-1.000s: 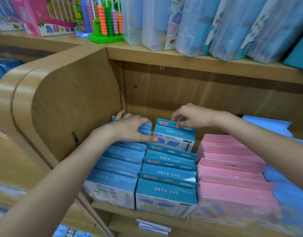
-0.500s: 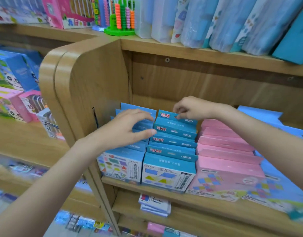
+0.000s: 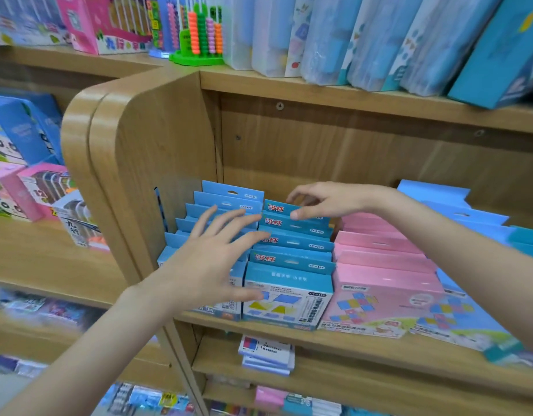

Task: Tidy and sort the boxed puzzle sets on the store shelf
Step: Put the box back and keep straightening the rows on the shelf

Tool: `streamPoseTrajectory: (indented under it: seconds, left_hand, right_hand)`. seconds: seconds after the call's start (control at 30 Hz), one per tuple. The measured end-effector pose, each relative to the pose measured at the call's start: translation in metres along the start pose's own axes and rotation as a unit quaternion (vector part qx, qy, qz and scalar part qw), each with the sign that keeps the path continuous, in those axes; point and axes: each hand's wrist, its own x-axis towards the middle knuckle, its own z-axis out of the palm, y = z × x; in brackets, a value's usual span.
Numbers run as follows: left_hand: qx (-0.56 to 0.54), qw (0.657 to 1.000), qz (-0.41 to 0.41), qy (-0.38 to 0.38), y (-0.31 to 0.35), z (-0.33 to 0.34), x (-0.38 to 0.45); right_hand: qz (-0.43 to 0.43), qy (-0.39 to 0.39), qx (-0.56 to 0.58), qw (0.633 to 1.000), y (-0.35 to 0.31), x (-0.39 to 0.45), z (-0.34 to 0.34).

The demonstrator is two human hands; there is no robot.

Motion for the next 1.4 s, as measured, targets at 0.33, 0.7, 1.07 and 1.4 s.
streamPoseTrajectory:
  seconds: [0.33, 0.7, 1.07, 1.4]
  left_hand:
    - [0.042, 0.998, -0.023, 0.038, 0.001, 0.019, -0.006]
    - [0.002, 0.998, -0.042, 0.053, 0.002, 0.018, -0.008]
    - [-0.001, 0.999, -0.036, -0.025, -0.002, 0.005, -0.006]
    - [-0.039, 0.999, -0.007, 0.022, -0.013, 0.012, -0.011]
  right_hand:
    - [-0.042, 0.03, -0.031, 0.998, -0.012, -0.01, 0.005]
    - [-0.026, 0.159, -0.229, 0.96, -0.032, -0.095, 0.066]
    - [0.023, 0.211, -0.419, 0.883, -0.028, -0.09, 0.107]
    - [0.004, 0.244, -0.455, 0.856, -0.026, -0.087, 0.112]
